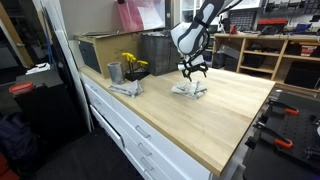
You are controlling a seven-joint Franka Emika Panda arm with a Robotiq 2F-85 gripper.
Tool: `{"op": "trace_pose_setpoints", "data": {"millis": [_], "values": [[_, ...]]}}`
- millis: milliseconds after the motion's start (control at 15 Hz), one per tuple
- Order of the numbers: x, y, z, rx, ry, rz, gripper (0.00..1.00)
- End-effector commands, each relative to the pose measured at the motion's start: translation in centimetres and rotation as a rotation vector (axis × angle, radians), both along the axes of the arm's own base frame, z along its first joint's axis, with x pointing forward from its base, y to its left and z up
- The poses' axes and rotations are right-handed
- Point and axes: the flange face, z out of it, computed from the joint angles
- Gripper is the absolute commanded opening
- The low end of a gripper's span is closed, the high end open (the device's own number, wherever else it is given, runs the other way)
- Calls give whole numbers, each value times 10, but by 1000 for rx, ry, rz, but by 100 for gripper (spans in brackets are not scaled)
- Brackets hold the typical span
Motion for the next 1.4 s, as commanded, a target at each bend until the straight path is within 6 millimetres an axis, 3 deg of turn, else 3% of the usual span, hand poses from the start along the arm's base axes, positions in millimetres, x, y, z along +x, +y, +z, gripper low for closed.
{"op": "trace_pose_setpoints", "data": {"millis": [0, 267, 600, 1133, 1333], "values": [[11, -11, 7, -4, -36, -26, 100], [12, -25, -6, 23, -26, -98, 100], [4, -28, -29, 100, -13, -166, 100], [17, -5, 10, 146, -120, -110, 100], [9, -2, -5, 144, -90, -92, 100]]}}
